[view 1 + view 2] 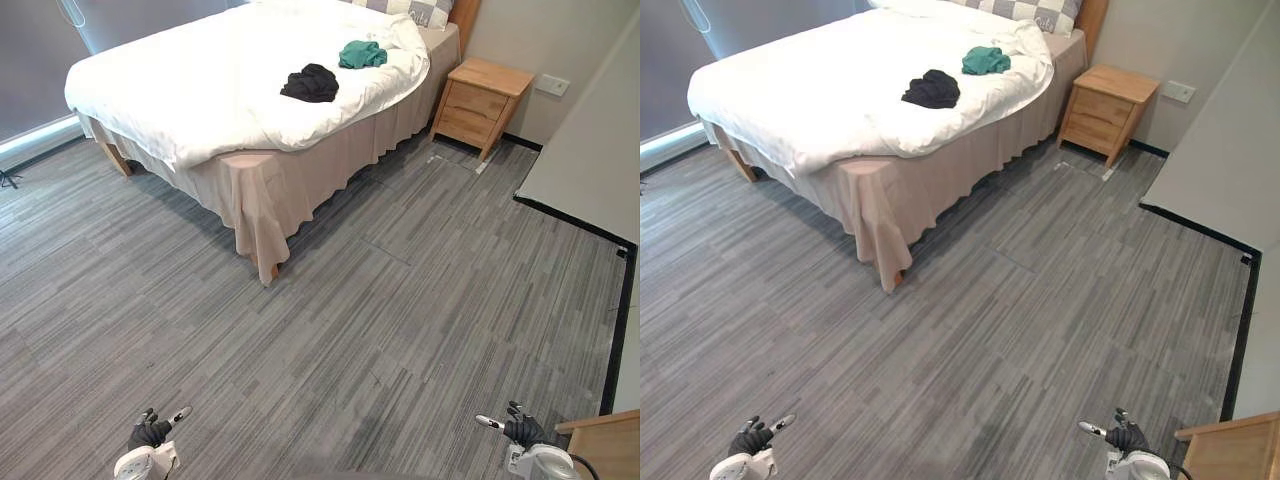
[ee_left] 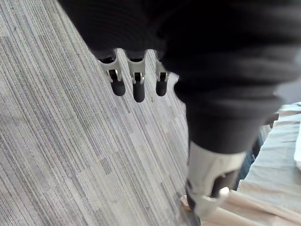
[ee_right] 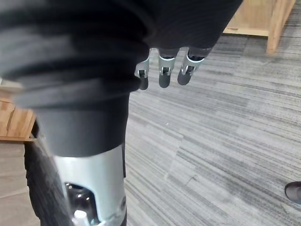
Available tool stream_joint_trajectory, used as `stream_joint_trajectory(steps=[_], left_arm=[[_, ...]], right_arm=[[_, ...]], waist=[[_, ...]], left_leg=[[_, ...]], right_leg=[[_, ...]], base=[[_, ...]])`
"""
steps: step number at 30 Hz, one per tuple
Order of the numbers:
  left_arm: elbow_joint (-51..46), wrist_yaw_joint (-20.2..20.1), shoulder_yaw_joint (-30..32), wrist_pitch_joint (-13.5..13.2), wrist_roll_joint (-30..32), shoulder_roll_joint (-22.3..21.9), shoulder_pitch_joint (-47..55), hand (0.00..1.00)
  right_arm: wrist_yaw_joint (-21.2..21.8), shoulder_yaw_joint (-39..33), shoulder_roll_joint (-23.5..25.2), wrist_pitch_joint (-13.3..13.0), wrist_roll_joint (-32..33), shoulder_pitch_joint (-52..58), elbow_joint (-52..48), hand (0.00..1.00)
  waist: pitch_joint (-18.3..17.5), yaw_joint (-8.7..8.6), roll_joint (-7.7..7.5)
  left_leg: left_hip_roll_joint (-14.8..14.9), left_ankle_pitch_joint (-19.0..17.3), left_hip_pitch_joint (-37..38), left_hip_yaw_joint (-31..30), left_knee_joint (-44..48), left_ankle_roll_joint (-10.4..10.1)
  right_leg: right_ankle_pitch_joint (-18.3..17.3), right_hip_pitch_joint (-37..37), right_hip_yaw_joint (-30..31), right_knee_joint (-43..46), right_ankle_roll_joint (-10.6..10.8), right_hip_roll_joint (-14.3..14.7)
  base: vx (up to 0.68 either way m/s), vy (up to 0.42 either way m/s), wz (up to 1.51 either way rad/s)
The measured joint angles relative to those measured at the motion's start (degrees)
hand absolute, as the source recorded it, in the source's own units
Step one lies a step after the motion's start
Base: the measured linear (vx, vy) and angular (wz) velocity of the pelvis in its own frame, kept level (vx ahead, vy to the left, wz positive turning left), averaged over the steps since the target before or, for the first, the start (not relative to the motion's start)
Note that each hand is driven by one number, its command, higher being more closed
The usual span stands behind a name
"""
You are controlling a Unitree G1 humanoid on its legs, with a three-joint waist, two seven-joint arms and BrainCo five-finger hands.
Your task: Tidy the bed and pick cloth on bed and put in laundry
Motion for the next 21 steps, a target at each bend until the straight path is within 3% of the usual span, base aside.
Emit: stream_joint_trajectory(steps=[9,11,12,13,14,16,19,21], left_arm=[[0.0,-0.1,-2.2,-0.3,0.6,-2.1,0.5,0.0],[-0.1,0.0,-3.1,-0.4,0.6,-2.1,-0.1,0.0],[-0.4,0.0,-4.3,-0.3,0.5,-1.7,-0.6,0.0],[-0.7,0.0,-4.6,-0.3,0.5,-1.7,-1.0,0.0],[-0.7,0.0,-4.6,-0.3,0.5,-1.6,-1.2,0.0],[-0.9,0.1,-4.8,-0.4,0.4,-0.3,-1.2,0.0],[-0.8,-0.1,-4.9,-0.1,0.4,1.1,-0.3,0.0],[-0.4,-0.5,-4.9,0.1,0.5,1.1,-0.3,0.0]], right_arm=[[1.8,0.6,0.2,2.2,-2.3,0.6,0.2,0.0],[2.1,1.3,0.2,2.5,-2.3,0.3,0.2,0.0],[2.1,2.0,0.5,2.6,-2.2,-0.2,0.1,0.0],[2.0,2.2,0.8,2.7,-2.2,-0.4,0.2,0.0],[1.9,2.2,1.2,2.8,-2.1,-0.3,0.2,0.0],[1.2,2.2,3.5,2.8,-2.0,0.3,0.2,0.0],[1.1,2.1,4.9,3.2,-1.7,1.0,2.4,0.0],[1.1,2.1,4.6,3.4,-1.0,1.1,2.7,0.0]], waist=[[0.1,-0.02,0.04],[1.7,0.01,0.45],[3.6,0.08,0.21],[4.5,0.09,0.06],[4.9,0.09,-0.24],[6.1,-0.31,-1.45],[6.7,-0.41,-2.44],[7.4,-0.7,-1.38]], left_leg=[[-0.1,-0.2,0.2,0.6,0.1,0.2],[0.0,-0.8,0.4,0.7,1.4,1.2],[-0.3,-1.8,0.7,0.7,3.2,2.1],[-0.6,-2.6,1.1,0.7,4.1,2.9],[-0.9,-3.1,1.3,0.9,4.7,3.1],[-1.4,-5.2,3.1,0.7,5.0,4.3],[-1.0,-8.7,4.0,-0.5,6.7,4.7],[1.9,-10.5,4.0,-1.4,8.1,3.6]], right_leg=[[0.0,-0.6,0.5,1.1,-0.1,-0.2],[-3.1,-3.7,0.4,9.1,0.0,-1.0],[-6.4,-7.7,0.0,19.9,1.6,-2.9],[-7.4,-10.4,-0.3,26.8,2.9,-4.2],[-7.7,-12.4,-0.5,31.8,3.1,-5.4],[-7.5,-16.8,-3.0,44.0,1.6,-8.5],[-11.5,-18.3,-2.2,45.7,2.9,-8.4],[-11.8,-20.3,-2.9,38.7,1.6,-6.3]], base=[[0.0,-0.036,-0.06],[-0.04,-0.009,-0.06],[-0.08,0.006,0.01],[-0.09,0.012,0.07],[-0.06,0.02,0.11],[-0.05,0.006,0.13],[-0.01,-0.079,0.1],[0.05,-0.109,0.17]])
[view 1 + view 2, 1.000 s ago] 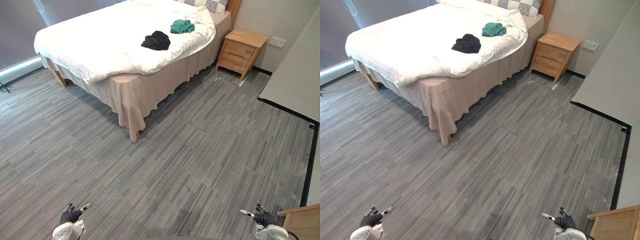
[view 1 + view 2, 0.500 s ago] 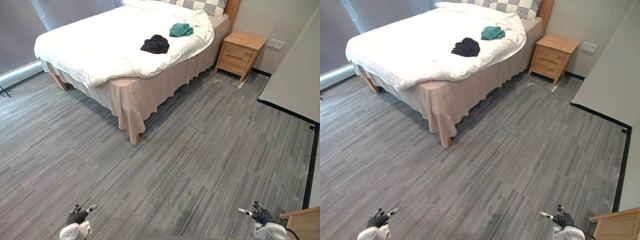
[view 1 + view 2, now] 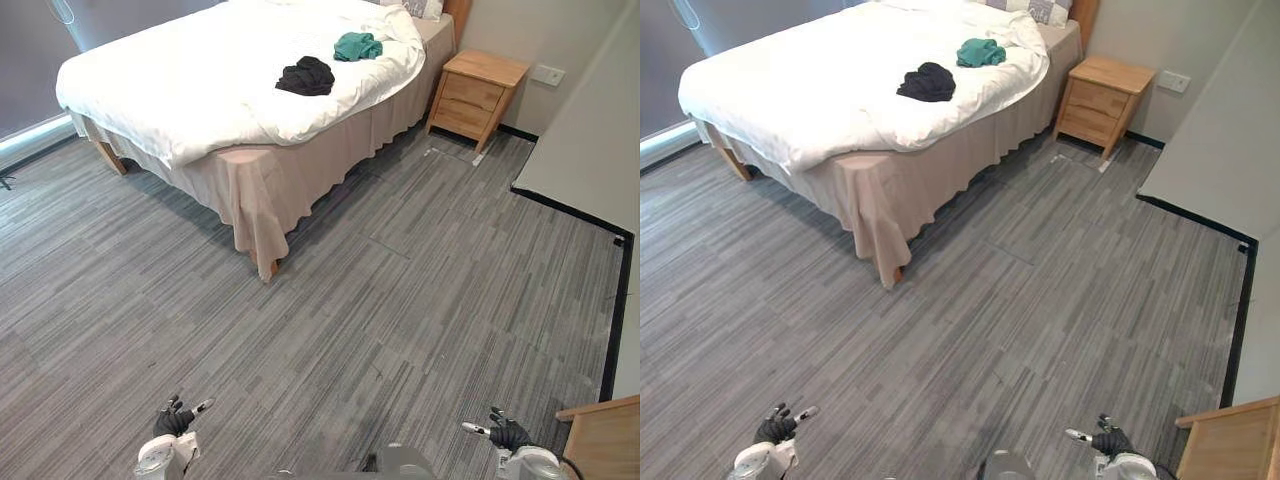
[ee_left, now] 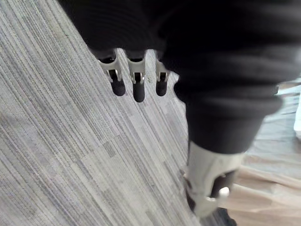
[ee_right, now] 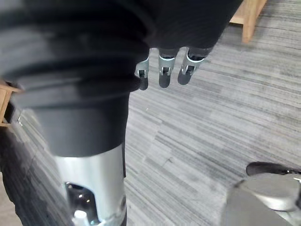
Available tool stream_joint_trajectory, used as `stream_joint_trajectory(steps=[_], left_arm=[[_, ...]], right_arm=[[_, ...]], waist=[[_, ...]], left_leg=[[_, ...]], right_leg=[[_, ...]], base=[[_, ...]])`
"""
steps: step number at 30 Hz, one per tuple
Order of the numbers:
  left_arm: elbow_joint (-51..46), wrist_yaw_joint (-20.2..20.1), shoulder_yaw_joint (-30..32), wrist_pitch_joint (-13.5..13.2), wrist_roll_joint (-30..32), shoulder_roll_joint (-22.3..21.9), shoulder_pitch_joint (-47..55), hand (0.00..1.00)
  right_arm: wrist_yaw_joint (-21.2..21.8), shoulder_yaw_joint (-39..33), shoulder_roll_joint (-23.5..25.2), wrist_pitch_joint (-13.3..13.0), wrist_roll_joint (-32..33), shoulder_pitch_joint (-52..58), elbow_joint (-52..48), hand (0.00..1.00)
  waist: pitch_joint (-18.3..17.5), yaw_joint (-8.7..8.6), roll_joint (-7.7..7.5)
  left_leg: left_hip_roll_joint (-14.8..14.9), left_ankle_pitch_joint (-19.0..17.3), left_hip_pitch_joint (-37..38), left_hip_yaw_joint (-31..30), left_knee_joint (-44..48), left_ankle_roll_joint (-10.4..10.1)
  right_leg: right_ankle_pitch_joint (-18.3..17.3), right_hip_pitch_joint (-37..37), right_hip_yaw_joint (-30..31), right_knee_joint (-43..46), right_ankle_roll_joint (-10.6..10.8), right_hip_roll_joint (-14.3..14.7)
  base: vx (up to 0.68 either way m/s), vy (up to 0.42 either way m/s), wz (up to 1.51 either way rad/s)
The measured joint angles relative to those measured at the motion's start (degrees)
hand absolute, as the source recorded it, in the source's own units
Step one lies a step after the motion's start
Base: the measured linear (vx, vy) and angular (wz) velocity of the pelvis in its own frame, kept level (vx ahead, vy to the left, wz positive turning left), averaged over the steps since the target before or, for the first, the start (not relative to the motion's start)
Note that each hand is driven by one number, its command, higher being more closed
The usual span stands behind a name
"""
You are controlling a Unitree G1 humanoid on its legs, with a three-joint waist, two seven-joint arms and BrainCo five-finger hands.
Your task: Tidy the bed and pick cloth on bed and put in laundry
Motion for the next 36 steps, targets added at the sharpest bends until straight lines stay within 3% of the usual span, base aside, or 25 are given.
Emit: stream_joint_trajectory(steps=[1,3,4,5,6,7,10,11,12,13,14,15,16,18,22,23,25,26,27,28,29,30,32,34,36], left_arm=[[0.0,-0.5,0.0,0.0,0.0,0.1,-0.1,0.0],[0.0,-1.0,0.1,-0.1,0.1,0.1,-0.5,0.0],[0.0,-1.0,0.6,-0.2,0.0,0.1,-0.5,0.0],[0.1,-1.2,0.9,-0.2,0.0,0.2,-0.5,0.0],[0.5,-1.6,1.7,-0.2,0.0,-0.1,-0.3,0.0],[1.0,-1.9,2.5,-0.2,0.2,-0.9,-0.1,0.0],[0.9,-2.0,2.8,-0.5,0.5,-1.3,0.2,0.0],[0.9,-2.1,2.9,-0.5,0.8,-2.2,0.2,0.0],[0.9,-2.3,2.9,-0.6,1.1,-2.7,0.2,0.0],[1.0,-2.9,2.9,-1.0,1.2,-3.4,0.3,0.0],[1.0,-3.2,2.8,-1.3,1.2,-4.5,0.5,0.0],[0.9,-3.4,2.8,-1.4,1.2,-5.1,0.8,0.0],[0.5,-4.4,2.7,-1.8,1.2,-6.4,1.9,0.0],[-0.8,-5.6,2.1,-2.7,1.2,-8.2,3.2,0.0],[-1.9,-5.4,1.6,-3.6,0.6,-8.8,5.0,0.0],[-2.0,-5.2,1.2,-3.8,-0.1,-8.9,5.7,0.0],[-2.2,-5.1,1.2,-3.7,-0.2,-8.9,6.2,0.0],[-2.2,-4.9,1.1,-3.5,-0.3,-8.8,6.2,0.0],[-1.4,-4.0,1.1,-3.1,-0.7,-8.8,5.9,0.0],[0.1,-3.3,0.7,-2.0,-0.6,-8.9,4.5,0.0],[0.3,-3.0,-0.2,-1.9,-0.5,-8.8,4.1,0.0],[0.6,-2.9,-1.7,-1.7,-0.5,-8.3,3.6,0.0],[0.3,-2.9,-3.8,-2.1,-0.6,-7.6,3.5,0.0],[-1.0,-2.7,-3.8,-2.5,-0.8,-7.3,3.3,0.0],[-2.6,-2.7,-3.9,-2.9,-1.0,-5.6,2.4,0.0]], right_arm=[[0.0,0.0,0.0,0.0,0.4,0.0,-0.1,0.0],[0.2,0.0,0.1,0.3,1.6,0.0,-0.6,0.0],[0.2,-0.3,0.4,0.3,1.5,0.4,-1.1,0.0],[0.1,-1.2,0.7,0.3,1.4,1.4,-1.6,0.0],[0.1,-2.1,0.7,0.4,1.0,2.7,-1.4,0.0],[0.0,-2.9,0.7,0.5,1.0,3.2,-1.4,0.0],[0.4,-4.0,2.1,0.5,0.8,2.8,-1.8,0.0],[1.0,-4.3,2.3,0.5,-1.3,2.8,-2.0,0.0],[1.2,-4.3,2.4,0.3,-1.9,2.8,-2.0,0.0],[1.2,-4.2,2.3,0.1,-3.2,2.8,-1.9,0.0],[1.0,-4.1,2.2,-0.1,-3.6,2.7,-1.9,0.0],[0.8,-3.7,2.2,-0.4,-3.6,2.7,-1.9,0.0],[0.5,-2.5,2.0,-1.4,-3.6,2.7,-2.0,0.0],[0.0,-2.5,1.2,-2.6,-3.6,2.6,-2.7,0.0],[0.0,-2.7,-0.3,-3.5,-3.4,0.7,-3.3,0.0],[0.0,-2.7,-0.6,-3.5,-3.3,1.3,-5.0,0.0],[0.1,-2.4,-1.2,-3.7,-3.4,1.6,-5.3,0.0],[0.1,-2.0,-1.3,-3.7,-3.4,1.5,-5.0,0.0],[0.3,-1.4,-1.4,-3.8,-3.4,0.9,-4.8,0.0],[1.0,-0.3,-0.9,-4.0,-3.5,-1.0,-4.2,0.0],[1.3,0.2,-0.5,-4.2,-3.5,-1.5,-3.6,0.0],[1.7,0.9,0.7,-4.4,-3.6,-2.6,-2.3,0.0],[1.6,3.1,2.5,-4.7,-3.6,-2.5,-2.3,0.0],[1.4,4.6,2.7,-5.2,-3.4,-2.5,-2.6,0.0],[0.9,4.6,3.5,-5.3,-2.2,-2.2,-2.7,0.0]], waist=[[0.1,-0.28,0.31],[0.6,-1.25,0.09],[1.2,-1.33,-1.09],[1.7,-1.69,-2.25],[2.0,-1.84,-2.18],[1.8,-1.96,-0.48],[0.9,-1.93,1.58],[-0.3,-1.82,3.37],[-0.3,-1.74,4.13],[0.0,-1.49,4.33],[0.1,-1.25,4.97],[0.4,-1.14,4.73],[0.9,-0.61,3.56],[0.8,1.54,3.21],[0.8,2.87,3.13],[0.7,3.25,3.22],[0.0,3.3,2.91],[-1.3,3.35,2.08],[-2.3,3.43,1.05],[-2.0,3.53,0.03],[-1.7,3.27,-0.56],[-1.4,2.74,-1.03],[-1.0,2.37,-0.22],[-1.1,1.95,0.58],[-1.4,1.72,-0.27]], left_leg=[[1.0,-0.2,0.0,-0.3,0.0,-0.4],[3.2,-0.7,0.5,-1.2,-1.2,-1.8],[3.2,-0.8,1.8,-1.5,-2.4,-3.2],[3.3,-1.7,3.1,-1.8,-2.1,-5.4],[4.5,-3.7,5.7,-1.9,-2.1,-5.9],[7.0,-4.3,7.9,-1.9,-1.2,-5.3],[10.5,1.2,4.5,-2.5,8.0,-4.6],[12.5,5.8,0.6,-3.9,15.2,-3.5],[13.8,9.7,-2.0,-4.3,20.2,-3.0],[15.1,11.2,-5.4,-5.0,28.3,-2.6],[15.4,8.0,-9.7,-5.7,38.0,-3.6],[15.1,6.1,-11.6,-5.7,41.9,-3.8],[13.2,3.2,-15.7,-4.3,44.5,-2.8],[9.8,2.2,-21.7,1.1,36.6,-1.9],[4.8,6.9,-27.9,12.5,13.3,-1.0],[3.5,10.2,-27.7,19.0,6.1,0.2],[2.4,11.1,-27.5,23.9,4.0,3.6],[2.0,10.8,-28.0,24.6,5.3,7.7],[2.0,12.0,-28.0,25.1,7.3,10.2],[0.2,10.1,-25.9,23.1,7.5,10.5],[-0.3,9.5,-24.8,21.7,7.5,9.9],[-0.7,8.5,-21.7,19.1,7.2,8.8],[0.0,8.2,-15.2,13.5,5.0,7.8],[1.8,7.8,-11.5,8.4,2.8,5.3],[3.0,7.6,-9.7,1.9,0.0,2.0]], right_leg=[[0.9,-0.6,-0.4,-3.5,-0.4,0.6],[8.6,-4.0,0.1,-18.2,-0.5,1.1],[13.0,-7.2,1.8,-23.7,1.7,-0.2],[14.7,-8.2,3.8,-25.5,2.7,-1.9],[17.3,-8.1,4.2,-24.6,2.3,-2.5],[19.4,-7.8,3.2,-20.4,1.0,-0.5],[16.9,-8.6,2.2,-15.9,-4.5,2.0],[15.2,-7.4,0.8,-17.0,-6.2,3.8],[14.4,-5.5,0.8,-18.6,-7.0,5.0],[14.0,-2.6,1.0,-21.4,-7.5,6.2],[13.7,2.2,1.1,-24.9,-7.9,7.5],[13.4,5.1,1.1,-26.7,-8.3,7.8],[12.3,10.6,1.0,-29.6,-8.4,8.0],[10.9,15.3,0.9,-32.4,-8.6,8.0],[8.7,19.2,0.2,-34.2,-7.6,7.2],[6.9,22.1,-0.6,-35.3,-6.7,7.2],[2.9,24.9,-2.8,-34.4,-4.7,7.1],[-0.3,24.1,-4.0,-31.1,-3.3,6.1],[-4.1,21.3,-5.9,-20.4,0.7,3.9],[-2.6,14.1,-6.8,0.8,5.8,-1.4],[-1.3,10.5,-6.3,8.8,5.7,-3.6],[-2.3,7.9,-6.1,15.7,4.4,-5.7],[-3.1,7.7,-6.3,10.3,4.1,-5.6],[-2.4,7.4,-4.6,-2.5,4.3,-3.3],[4.6,6.0,4.7,-23.2,5.1,-1.0]], base=[[0.14,-0.124,0.27],[0.29,-0.215,0.25],[0.4,-0.315,0.26],[0.36,-0.299,0.31],[0.55,-0.401,0.36],[0.52,-0.345,0.22],[0.55,-0.407,-0.08],[0.59,-0.376,-0.01],[0.6,-0.329,0.04],[0.58,-0.248,0.08],[0.46,-0.169,0.09],[0.53,-0.193,0.14],[0.47,-0.166,0.1],[0.44,-0.147,-0.14],[0.4,-0.02,-0.03],[0.61,0.095,0.35],[0.6,0.116,0.51],[0.49,0.118,0.49],[0.72,0.169,0.69],[0.7,0.16,0.65],[0.57,0.114,0.97],[0.6,0.053,1.34],[0.67,-0.02,1.41],[0.47,-0.132,1.29],[0.44,-0.214,1.66]])
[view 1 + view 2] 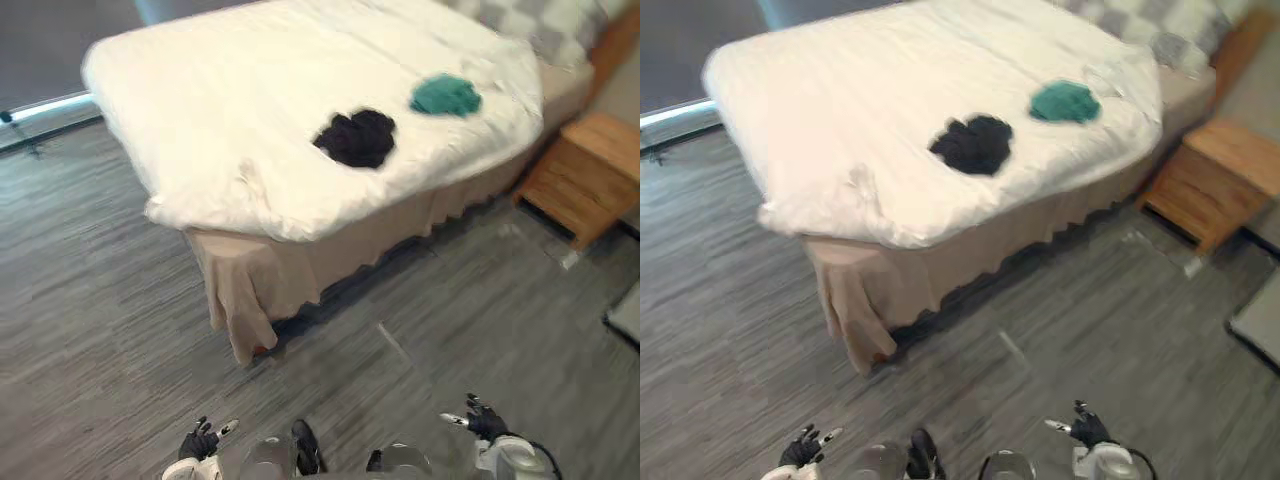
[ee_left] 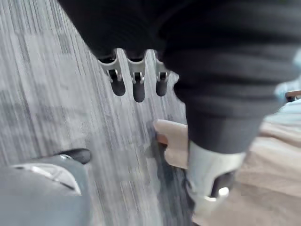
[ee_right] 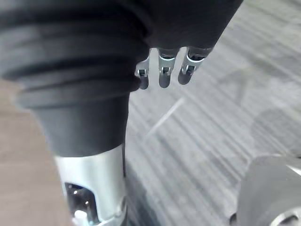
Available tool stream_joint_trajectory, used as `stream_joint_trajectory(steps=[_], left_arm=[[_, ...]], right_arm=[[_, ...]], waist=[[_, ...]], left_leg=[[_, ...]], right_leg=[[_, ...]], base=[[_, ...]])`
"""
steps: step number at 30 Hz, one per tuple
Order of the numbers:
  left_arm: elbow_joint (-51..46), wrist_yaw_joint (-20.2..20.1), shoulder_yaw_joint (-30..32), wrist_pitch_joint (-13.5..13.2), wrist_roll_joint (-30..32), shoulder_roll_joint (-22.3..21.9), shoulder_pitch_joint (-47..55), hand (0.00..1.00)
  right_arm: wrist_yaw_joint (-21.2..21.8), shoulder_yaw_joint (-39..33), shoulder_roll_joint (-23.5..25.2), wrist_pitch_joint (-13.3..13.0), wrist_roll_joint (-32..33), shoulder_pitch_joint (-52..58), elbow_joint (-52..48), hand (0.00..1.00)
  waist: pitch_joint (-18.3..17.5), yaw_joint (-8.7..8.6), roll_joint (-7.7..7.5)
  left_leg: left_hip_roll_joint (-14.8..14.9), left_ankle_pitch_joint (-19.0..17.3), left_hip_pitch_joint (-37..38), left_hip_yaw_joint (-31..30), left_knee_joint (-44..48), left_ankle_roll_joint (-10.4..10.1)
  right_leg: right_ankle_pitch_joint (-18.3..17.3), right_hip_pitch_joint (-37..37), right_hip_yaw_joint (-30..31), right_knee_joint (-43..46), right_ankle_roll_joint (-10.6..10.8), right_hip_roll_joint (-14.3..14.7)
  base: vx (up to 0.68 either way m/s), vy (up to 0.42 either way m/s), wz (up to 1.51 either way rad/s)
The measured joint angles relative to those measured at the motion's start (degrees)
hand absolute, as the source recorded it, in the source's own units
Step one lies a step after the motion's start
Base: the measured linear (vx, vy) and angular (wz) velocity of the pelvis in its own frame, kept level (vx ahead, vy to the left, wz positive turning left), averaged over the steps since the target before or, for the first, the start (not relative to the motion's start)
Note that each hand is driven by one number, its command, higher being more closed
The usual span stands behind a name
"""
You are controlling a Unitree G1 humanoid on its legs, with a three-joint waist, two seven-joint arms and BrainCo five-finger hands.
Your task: Tidy the bed and pick cloth on bed and put in laundry
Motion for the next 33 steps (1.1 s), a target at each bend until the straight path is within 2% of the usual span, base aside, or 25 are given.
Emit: stream_joint_trajectory(steps=[1,2,3,4,5,6,7,8,9,10,11,12,13,14,15,19,21,24,25,26,27,28,30,33], left_arm=[[0.0,0.0,0.0,0.0,0.0,0.2,-0.4,0.0],[0.1,0.3,0.1,0.3,0.0,1.4,-0.5,0.0],[0.1,0.5,0.1,0.5,0.0,1.7,-0.3,0.0],[0.1,1.1,0.5,0.8,0.0,2.4,0.6,0.0],[0.2,1.0,1.4,0.9,-0.1,3.6,2.4,0.0],[0.6,1.0,2.4,0.9,-0.2,2.4,2.6,0.0],[1.0,0.8,3.4,0.8,-0.6,0.1,3.1,0.0],[1.2,0.1,3.4,0.5,-0.8,-1.3,3.5,0.0],[1.4,-0.7,3.3,0.5,-1.1,-4.0,3.2,0.0],[1.4,-0.9,3.3,0.5,-1.1,-4.5,3.3,0.0],[1.4,-1.6,3.2,0.4,-1.1,-5.1,4.0,0.0],[1.3,-1.5,3.2,0.1,-1.0,-5.8,4.4,0.0],[1.3,-1.5,3.0,0.0,-1.0,-5.9,4.3,0.0],[1.3,-1.3,2.6,0.0,-1.1,-5.9,3.6,0.0],[1.3,-1.3,2.6,0.0,-1.1,-5.9,2.9,0.0],[1.4,1.2,3.7,0.1,-0.9,-5.4,1.3,0.0],[1.2,2.9,6.9,-0.6,-0.6,-4.6,1.0,0.0],[0.0,5.1,14.3,-2.3,-1.0,0.7,0.6,0.0],[-1.3,5.8,16.8,-3.2,-1.3,4.0,0.5,0.0],[-4.2,6.6,19.3,-5.1,-1.4,8.8,0.1,0.0],[-6.8,6.8,20.3,-6.0,-1.4,11.5,-0.1,0.0],[-10.2,7.4,20.7,-7.9,-1.4,14.5,-1.2,0.0],[-15.4,7.7,20.5,-10.2,-1.2,17.9,-3.8,0.0],[-22.3,7.3,18.3,-11.1,0.2,21.3,-9.4,0.0]], right_arm=[[-0.2,0.0,0.4,0.1,0.5,0.2,0.0,0.0],[-1.0,0.5,1.8,0.8,1.7,0.6,0.1,0.0],[-1.2,0.8,2.2,1.1,1.7,0.9,0.1,0.0],[-1.4,2.1,3.2,2.0,2.2,2.0,0.1,0.0],[-1.2,3.3,4.3,2.9,2.7,3.5,0.2,0.0],[-1.2,3.4,3.7,3.6,3.5,3.3,0.6,0.0],[-1.1,3.4,2.2,4.5,4.2,2.4,0.5,0.0],[-0.7,3.3,1.2,5.1,4.8,2.0,0.2,0.0],[0.1,2.0,-0.9,6.7,5.7,1.1,0.3,0.0],[0.2,1.7,-1.2,7.1,6.0,1.0,0.3,0.0],[0.2,1.6,-1.3,7.5,6.8,0.9,0.3,0.0],[0.3,1.4,-1.4,7.8,8.0,0.4,0.4,0.0],[0.3,1.1,-1.8,7.9,8.2,0.3,0.4,0.0],[0.2,-0.3,-1.1,8.2,8.4,0.5,0.5,0.0],[0.2,-0.7,-0.7,8.3,8.4,0.9,0.7,0.0],[-0.1,-3.1,1.2,8.6,8.4,3.1,2.7,0.0],[0.0,-3.7,1.6,9.0,7.9,4.8,2.9,0.0],[0.2,-5.2,2.1,9.0,7.8,6.6,2.9,0.0],[0.2,-5.2,2.3,8.9,7.8,7.3,2.9,0.0],[0.1,-5.1,2.6,8.8,7.9,8.5,2.8,0.0],[0.1,-5.0,2.9,8.7,7.9,9.2,2.7,0.0],[-0.4,-4.5,3.2,8.4,8.3,10.3,2.5,0.0],[-1.4,-2.6,3.3,8.3,8.8,11.2,2.2,0.0],[-2.2,-0.8,3.3,8.3,9.0,11.9,0.9,0.0]], waist=[[0.0,-0.02,-0.44],[0.0,0.02,-1.96],[0.2,0.04,-2.4],[-0.3,0.21,-3.81],[-1.7,0.18,-6.73],[-1.7,0.98,-5.44],[-1.7,1.05,-2.23],[-1.4,0.83,-0.59],[-0.7,0.33,1.94],[-0.6,0.35,2.18],[-0.7,0.4,1.77],[-0.7,0.31,1.69],[-0.7,0.13,1.8],[-0.8,-0.37,1.98],[-0.8,-0.89,2.07],[-1.1,-1.2,1.03],[-1.3,-1.34,0.77],[-2.0,-1.22,0.75],[-2.5,-1.21,0.41],[-3.2,-0.96,0.78],[-3.8,-0.85,0.97],[-5.2,-0.73,1.35],[-6.4,-0.42,1.92],[-7.3,-0.52,2.71]], left_leg=[[0.2,-0.3,0.1,-1.6,-0.3,-0.8],[0.3,-1.1,0.3,-4.6,-0.1,-2.8],[0.4,-1.6,0.8,-5.4,-0.1,-3.5],[0.3,-2.9,2.2,-7.1,0.3,-5.6],[-0.8,-4.7,3.6,-7.2,1.0,-8.1],[0.5,-5.7,4.1,-7.1,1.7,-9.1],[3.8,-6.2,3.3,-6.8,3.4,-10.1],[5.2,-6.2,2.6,-6.0,4.7,-10.1],[7.4,-4.7,1.5,-3.3,6.6,-11.5],[7.5,-3.8,1.2,-2.3,7.3,-11.2],[6.9,-2.5,0.5,-1.0,7.5,-10.7],[5.3,-1.4,1.3,-0.4,3.6,-9.3],[4.8,0.0,1.7,0.1,1.2,-8.4],[4.3,2.1,2.2,2.7,-2.6,-8.6],[4.3,3.1,3.2,2.6,-4.5,-9.3],[4.3,3.2,3.5,2.7,-7.0,-9.5],[4.1,3.0,3.6,2.7,-8.4,-9.8],[3.5,3.1,3.7,3.0,-9.2,-10.0],[3.6,3.1,3.9,3.1,-9.2,-10.1],[3.6,3.2,4.5,4.0,-9.3,-10.1],[3.6,3.2,4.8,4.6,-9.4,-10.2],[3.6,3.3,4.9,5.3,-9.8,-10.3],[3.6,3.4,5.5,6.5,-10.3,-10.5],[3.8,3.5,5.8,7.9,-10.3,-10.7]], right_leg=[[2.1,-0.7,3.2,-3.6,0.3,0.2],[7.0,-2.4,10.0,-8.1,2.0,0.1],[8.7,-2.3,11.3,-8.5,2.1,0.1],[13.5,-1.8,12.2,-8.5,0.7,-0.2],[15.6,-1.3,11.2,-6.2,-0.9,-1.5],[13.1,-0.8,10.1,-5.2,-2.1,-0.7],[13.0,-0.1,8.6,-5.4,-3.0,1.9],[11.9,1.0,7.3,-6.6,-4.3,2.8],[11.3,2.1,5.8,-7.7,-5.5,4.4],[11.2,2.5,5.7,-7.9,-5.9,4.4],[10.9,2.8,5.8,-8.1,-6.5,3.7],[10.9,2.7,6.1,-8.4,-6.7,3.4],[10.9,2.8,6.1,-8.7,-7.0,3.5],[11.0,3.0,5.8,-9.2,-7.0,4.0],[11.0,3.7,5.1,-9.9,-7.1,4.2],[12.0,5.1,3.1,-13.0,-7.0,4.3],[13.2,6.1,2.6,-15.2,-6.5,4.2],[14.5,7.0,1.9,-17.5,-6.1,3.7],[14.8,7.6,1.8,-18.2,-6.0,3.5],[15.2,8.4,1.8,-19.1,-6.0,3.5],[15.2,8.8,1.9,-19.4,-6.0,3.5],[15.3,8.7,1.9,-19.5,-5.9,3.5],[15.3,8.8,2.2,-19.5,-5.9,3.4],[15.3,9.0,2.3,-19.6,-5.9,3.4]], base=[[0.43,-0.286,1.54],[0.35,-0.269,1.14],[0.43,-0.386,1.31],[0.57,-0.578,1.12],[0.49,-0.501,0.89],[0.47,-0.477,0.47],[0.25,-0.261,0.18],[0.4,-0.432,0.49],[0.28,-0.332,0.51],[0.24,-0.304,0.29],[0.11,-0.161,-0.14],[0.12,-0.146,-0.23],[0.09,-0.078,-0.17],[0.09,-0.055,0.09],[0.08,-0.03,0.28],[0.01,0.024,0.22],[-0.02,0.051,0.22],[-0.01,0.031,0.04],[0.0,0.0,0.0],[0.0,0.0,0.0],[0.01,0.011,-0.06],[0.0,0.007,-0.05],[0.01,0.01,-0.1],[-0.01,0.002,-0.04]])
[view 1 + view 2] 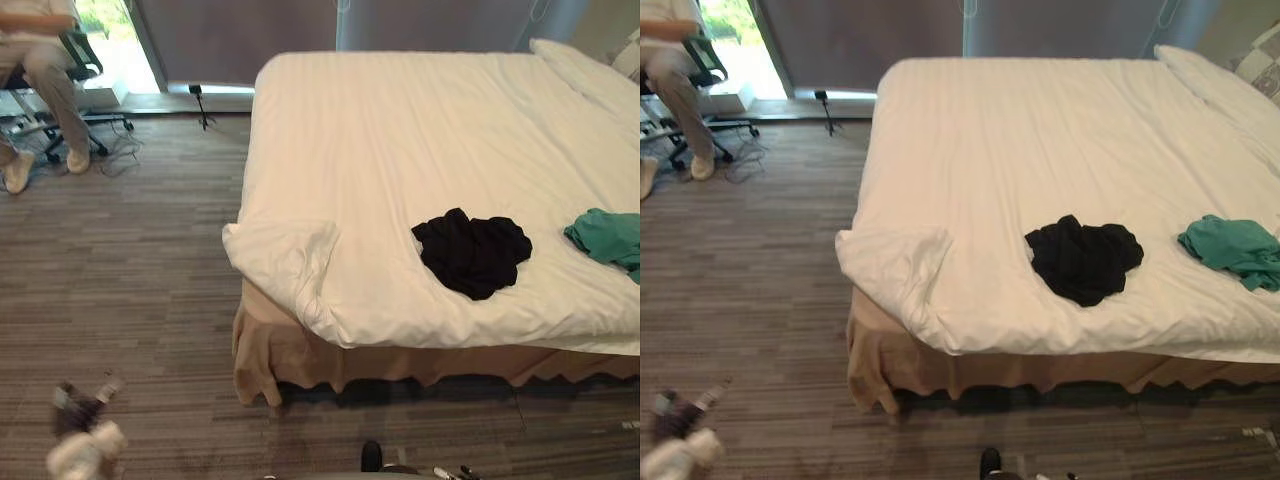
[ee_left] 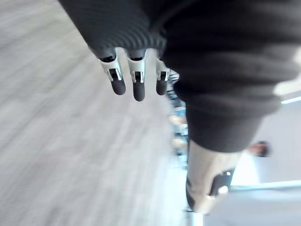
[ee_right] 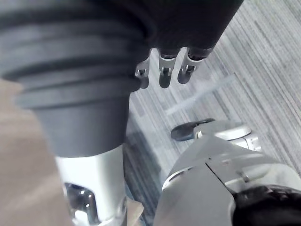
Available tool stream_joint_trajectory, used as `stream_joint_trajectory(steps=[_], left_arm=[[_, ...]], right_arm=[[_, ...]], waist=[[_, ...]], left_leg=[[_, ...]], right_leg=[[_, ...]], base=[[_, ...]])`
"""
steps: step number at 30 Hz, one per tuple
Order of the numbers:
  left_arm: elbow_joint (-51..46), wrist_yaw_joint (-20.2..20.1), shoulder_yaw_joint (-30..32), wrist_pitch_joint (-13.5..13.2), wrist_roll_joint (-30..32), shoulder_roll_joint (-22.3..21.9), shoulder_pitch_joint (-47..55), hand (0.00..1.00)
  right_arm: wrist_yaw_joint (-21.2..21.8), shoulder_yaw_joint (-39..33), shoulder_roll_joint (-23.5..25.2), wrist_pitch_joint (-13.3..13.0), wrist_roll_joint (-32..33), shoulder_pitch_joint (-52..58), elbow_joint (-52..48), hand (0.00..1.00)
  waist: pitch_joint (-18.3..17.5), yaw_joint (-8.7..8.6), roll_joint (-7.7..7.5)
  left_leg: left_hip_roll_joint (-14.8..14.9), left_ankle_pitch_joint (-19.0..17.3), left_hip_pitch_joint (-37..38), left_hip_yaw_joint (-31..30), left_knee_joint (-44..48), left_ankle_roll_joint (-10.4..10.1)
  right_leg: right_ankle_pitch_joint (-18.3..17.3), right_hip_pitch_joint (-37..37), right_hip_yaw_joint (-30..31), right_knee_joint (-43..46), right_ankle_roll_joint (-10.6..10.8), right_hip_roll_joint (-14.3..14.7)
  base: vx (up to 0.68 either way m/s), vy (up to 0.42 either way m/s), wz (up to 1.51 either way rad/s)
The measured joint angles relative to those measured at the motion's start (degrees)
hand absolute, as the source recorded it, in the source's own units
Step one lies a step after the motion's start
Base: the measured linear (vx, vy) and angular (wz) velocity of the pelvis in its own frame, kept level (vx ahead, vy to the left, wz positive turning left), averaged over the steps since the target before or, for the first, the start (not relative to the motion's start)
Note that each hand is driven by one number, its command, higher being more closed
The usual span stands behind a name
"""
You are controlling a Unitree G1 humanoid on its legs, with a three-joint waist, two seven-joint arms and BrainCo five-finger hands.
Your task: Tidy the bed and pick cloth on bed and put in laundry
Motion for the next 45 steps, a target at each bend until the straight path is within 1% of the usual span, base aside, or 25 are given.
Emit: stream_joint_trajectory(steps=[3,5,6,7,9,12,13,15,16,18,19,20,21,22,23,24,25,26,28,32,34,35,39,42,45], left_arm=[[-4.5,-1.7,-3.8,0.2,1.6,2.5,-4.6,0.0],[-8.5,-4.0,-9.0,0.5,3.6,3.9,-8.9,0.0],[-9.0,-4.4,-10.3,0.7,4.2,4.0,-9.8,0.0],[-10.6,-5.6,-14.3,1.7,6.3,4.1,-12.4,0.0],[-11.2,-6.6,-17.4,2.2,9.1,4.1,-14.2,0.0],[-11.2,-7.5,-23.0,4.4,12.5,4.1,-16.4,0.0],[-11.1,-7.6,-25.3,5.7,13.9,3.8,-16.5,0.0],[-8.9,-7.5,-28.7,8.8,16.0,2.3,-18.3,0.0],[-8.2,-7.5,-29.4,9.6,16.6,1.9,-18.8,0.0],[-5.2,-7.4,-31.7,12.7,18.2,1.1,-20.6,0.0],[-4.5,-7.4,-32.2,13.2,18.9,1.0,-21.1,0.0],[-3.1,-7.3,-32.7,14.0,19.6,0.7,-22.1,0.0],[-0.7,-7.0,-33.3,14.7,20.4,0.6,-24.0,0.0],[2.4,-6.1,-33.9,15.6,21.0,0.6,-26.9,0.0],[3.3,-5.9,-34.2,16.1,21.2,0.6,-28.1,0.0],[5.3,-5.1,-34.4,16.7,21.3,0.6,-31.1,0.0],[6.2,-4.9,-34.5,16.8,21.4,0.6,-32.2,0.0],[8.0,-4.6,-34.8,16.8,22.3,0.6,-34.5,1.0],[10.2,-3.4,-35.5,16.9,24.0,0.6,-38.2,1.0],[13.1,-1.5,-37.0,18.4,29.3,1.7,-44.4,1.0],[13.1,-1.5,-37.6,19.2,30.6,2.8,-45.5,1.0],[13.1,-3.1,-38.6,19.5,32.7,4.4,-45.8,1.0],[12.4,-6.3,-40.1,20.0,35.0,6.0,-45.0,1.0],[10.9,-7.6,-40.4,20.3,34.5,5.6,-41.6,1.0],[9.1,-7.6,-40.4,19.2,34.5,2.8,-35.7,1.0]], right_arm=[[-0.2,1.1,0.0,0.0,0.1,0.3,-1.5,0.0],[-0.5,2.5,0.0,0.1,1.1,0.5,-3.2,0.0],[-0.5,2.6,0.0,0.1,1.1,0.5,-3.2,0.0],[-0.5,2.8,0.1,0.2,1.1,0.2,-3.2,0.0],[-0.8,2.8,0.3,0.2,1.1,0.2,-3.2,0.0],[-1.0,2.9,0.8,0.2,1.1,0.1,-3.2,0.0],[-1.0,2.9,1.1,0.0,1.1,0.0,-3.2,0.0],[-1.5,3.4,1.3,-0.7,1.0,-0.4,-3.2,0.0],[-1.7,3.8,1.3,-0.9,1.1,-0.4,-3.2,0.0],[-3.0,5.4,1.3,-1.5,1.1,-0.7,-4.4,0.0],[-3.2,5.8,1.3,-1.4,1.1,-0.7,-4.9,0.0],[-3.5,6.5,1.3,-1.5,1.1,-0.9,-5.5,0.0],[-3.8,7.1,1.3,-1.5,1.2,-1.6,-5.7,0.0],[-3.9,7.6,1.1,-1.5,1.4,-3.0,-6.2,0.0],[-4.0,7.9,1.0,-1.4,1.6,-3.2,-6.9,0.0],[-4.2,8.8,1.0,-1.5,2.2,-4.2,-7.9,0.0],[-4.3,9.2,0.9,-1.6,2.5,-4.9,-8.1,0.0],[-4.3,9.5,0.9,-1.6,3.5,-6.0,-8.4,0.0],[-4.3,10.1,0.8,-1.7,3.9,-7.3,-9.6,0.0],[-4.4,11.7,-0.6,-2.2,5.2,-10.5,-10.0,0.0],[-4.4,12.0,-0.7,-2.4,5.7,-10.6,-10.2,0.0],[-4.5,12.1,-0.7,-2.7,5.8,-10.6,-10.4,0.0],[-4.7,12.7,-0.9,-2.7,6.0,-10.6,-11.1,0.0],[-4.7,12.6,-0.9,-2.7,5.8,-10.5,-11.0,0.0],[-4.1,11.6,-1.1,-2.0,5.3,-10.0,-9.1,0.0]], waist=[[-0.1,-0.16,-0.15],[0.0,-0.35,-0.21],[-0.1,-0.41,-0.25],[-0.1,-0.73,-0.38],[-0.2,-0.96,-0.48],[0.0,-2.19,-0.62],[0.0,-3.1,-0.61],[0.5,-3.4,-0.61],[0.8,-3.43,-0.66],[1.8,-4.29,-1.05],[1.9,-4.48,-1.15],[2.4,-4.69,-1.35],[4.0,-4.92,-1.75],[6.6,-5.44,-2.18],[7.4,-5.61,-2.39],[10.0,-5.79,-2.74],[11.0,-5.96,-2.82],[13.1,-6.34,-3.03],[15.8,-6.6,-3.5],[20.7,-7.83,-3.86],[21.1,-8.33,-3.79],[21.1,-8.62,-3.8],[21.1,-8.62,-3.71],[20.8,-8.65,-3.36],[19.2,-8.67,-1.91]], left_leg=[[0.5,0.5,0.3,2.4,-0.2,-0.7],[0.7,1.0,1.8,3.7,-1.7,-1.1],[0.7,1.1,1.9,3.9,-1.8,-1.1],[0.6,1.1,1.9,4.3,-1.8,-1.1],[0.5,1.1,1.8,4.7,-1.9,-1.1],[0.4,1.1,1.8,5.8,-1.9,-1.1],[0.4,1.1,1.8,6.2,-1.9,-1.1],[0.2,1.1,1.5,7.6,-1.8,-1.1],[0.1,1.1,1.5,7.9,-1.8,-1.1],[-0.4,1.1,0.4,8.3,-1.7,-1.0],[-0.6,1.1,0.1,8.4,-1.6,-1.0],[-0.8,1.3,-0.7,8.6,-1.5,-0.7],[-1.1,1.4,-1.9,8.7,-1.0,-0.5],[-1.4,1.8,-3.4,8.6,-0.5,0.0],[-1.5,1.9,-4.2,8.6,-0.3,0.1],[-1.5,1.8,-6.1,8.7,1.1,0.2],[-1.5,1.9,-6.7,8.8,1.4,0.3],[-1.5,1.9,-7.6,8.9,2.1,0.4],[-1.5,1.6,-9.6,9.4,3.7,0.8],[-1.3,0.8,-13.0,10.6,6.7,1.5],[-1.1,0.4,-14.3,10.9,7.4,1.6],[-1.1,0.0,-14.3,11.6,7.4,1.8],[-1.2,-0.2,-13.8,11.8,7.4,1.7],[-1.3,-0.2,-11.9,11.7,7.0,1.6],[-1.4,-0.3,-9.3,10.1,5.9,1.6]], right_leg=[[0.0,0.0,0.1,0.0,0.0,0.2],[0.1,0.3,0.7,-0.2,-0.1,0.9],[0.1,0.2,0.9,-0.2,-0.1,0.9],[0.1,0.0,1.1,-0.3,-0.1,1.0],[0.2,-0.5,1.5,-0.4,-0.1,1.0],[0.3,-1.0,2.2,-0.2,-0.1,1.1],[0.7,-1.5,2.2,-0.1,0.1,1.1],[1.7,-2.7,2.4,-0.1,0.0,1.2],[1.9,-2.9,2.4,-0.1,0.0,1.2],[2.3,-4.1,2.4,-0.1,0.0,0.9],[2.6,-4.6,2.5,-0.1,0.0,0.7],[3.0,-5.6,2.5,-0.1,-0.2,0.6],[3.4,-6.5,2.6,0.0,-0.3,0.3],[4.1,-8.0,2.9,0.0,-0.3,-0.1],[4.5,-8.7,3.3,0.0,-0.3,-0.3],[5.3,-10.2,3.8,0.0,-0.4,-0.6],[5.7,-10.7,4.0,0.0,-0.4,-0.6],[6.3,-11.6,4.9,0.0,-0.5,-0.7],[7.2,-13.5,6.2,0.0,-0.3,-0.8],[8.7,-16.6,8.6,0.0,0.2,-1.0],[8.8,-17.3,9.0,0.0,0.3,-1.0],[8.9,-17.5,9.5,0.0,0.3,-0.9],[8.6,-17.3,9.4,0.0,0.7,-1.1],[8.0,-15.2,8.5,0.0,1.5,-1.2],[7.1,-12.0,6.3,0.0,2.7,-1.4]], base=[[-0.01,-0.008,-0.03],[-0.02,-0.028,-0.17],[-0.02,-0.026,-0.16],[-0.02,-0.013,-0.11],[-0.01,-0.008,-0.14],[0.0,-0.01,-0.15],[0.0,-0.019,-0.17],[-0.03,-0.022,-0.32],[-0.08,-0.025,-0.27],[-0.11,-0.029,-0.13],[-0.07,-0.017,-0.12],[-0.08,-0.026,-0.11],[-0.17,-0.048,-0.1],[-0.2,-0.057,-0.06],[-0.19,-0.057,-0.07],[-0.13,-0.042,-0.07],[-0.15,-0.06,-0.12],[-0.11,-0.051,-0.11],[-0.12,-0.064,-0.2],[-0.09,-0.051,-0.2],[-0.05,-0.026,-0.13],[-0.03,-0.018,-0.1],[-0.01,-0.001,-0.02],[0.03,0.016,0.02],[0.06,0.043,0.25]])
